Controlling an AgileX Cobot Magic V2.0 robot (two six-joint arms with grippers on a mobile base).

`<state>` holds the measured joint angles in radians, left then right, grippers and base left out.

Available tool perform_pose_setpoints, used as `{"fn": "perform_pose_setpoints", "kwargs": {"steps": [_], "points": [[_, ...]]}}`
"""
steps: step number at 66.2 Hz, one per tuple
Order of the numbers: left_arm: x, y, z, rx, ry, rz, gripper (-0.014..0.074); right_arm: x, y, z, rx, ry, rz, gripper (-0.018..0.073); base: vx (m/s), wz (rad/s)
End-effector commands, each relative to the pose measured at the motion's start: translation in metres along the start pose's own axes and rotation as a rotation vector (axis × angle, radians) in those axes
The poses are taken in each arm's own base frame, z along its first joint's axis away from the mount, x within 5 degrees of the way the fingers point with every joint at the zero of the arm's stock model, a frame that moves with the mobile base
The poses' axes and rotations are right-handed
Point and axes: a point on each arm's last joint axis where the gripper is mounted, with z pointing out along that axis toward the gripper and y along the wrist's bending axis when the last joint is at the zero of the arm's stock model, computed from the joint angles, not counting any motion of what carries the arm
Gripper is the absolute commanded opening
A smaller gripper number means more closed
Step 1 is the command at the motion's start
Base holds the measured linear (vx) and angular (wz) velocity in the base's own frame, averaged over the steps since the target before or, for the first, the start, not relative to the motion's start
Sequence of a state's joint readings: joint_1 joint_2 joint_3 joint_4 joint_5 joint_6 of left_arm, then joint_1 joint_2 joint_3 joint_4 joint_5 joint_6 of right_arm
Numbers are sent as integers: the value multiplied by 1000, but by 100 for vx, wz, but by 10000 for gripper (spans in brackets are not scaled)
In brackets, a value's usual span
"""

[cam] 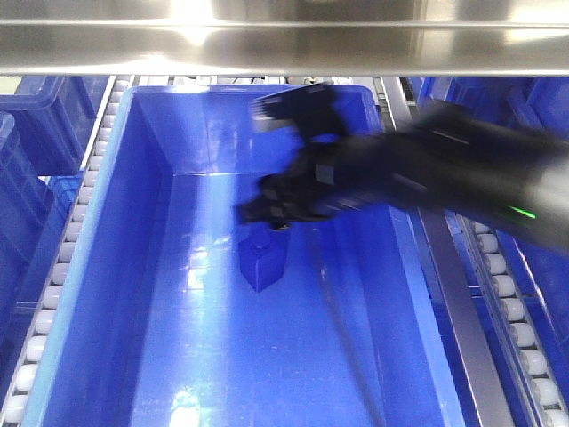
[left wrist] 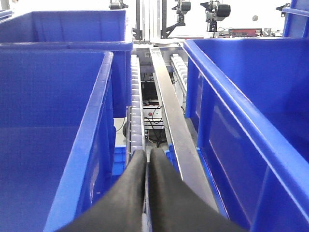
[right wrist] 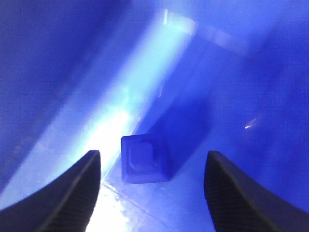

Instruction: Pour parts from conveyor to right shelf

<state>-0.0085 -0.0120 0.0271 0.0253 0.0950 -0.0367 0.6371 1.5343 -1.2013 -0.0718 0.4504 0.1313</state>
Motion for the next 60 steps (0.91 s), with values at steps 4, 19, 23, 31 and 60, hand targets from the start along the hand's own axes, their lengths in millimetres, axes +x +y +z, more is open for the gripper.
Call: {"fn": "perform_pose_setpoints", "kwargs": {"steps": [4, 19, 23, 31, 60], "points": [[-14, -1, -3, 9, -109, -14, -6, -11, -4, -47, -4, -208, -16, 453, 0, 0], [-14, -1, -3, 9, -109, -14, -6, 9, -50, -73, 112, -243, 110, 453, 0, 0], [-14, -1, -3, 9, -109, -14, -6, 15, -64, -85, 158, -262, 146, 453, 0, 0], [-14, -1, -3, 9, -109, -14, -6, 26, -79, -113, 230, -318, 162, 453, 0, 0], [-14, -1, -3, 9, -109, -14, -6, 106, -77, -177, 361, -478, 181, 453, 0, 0]]}}
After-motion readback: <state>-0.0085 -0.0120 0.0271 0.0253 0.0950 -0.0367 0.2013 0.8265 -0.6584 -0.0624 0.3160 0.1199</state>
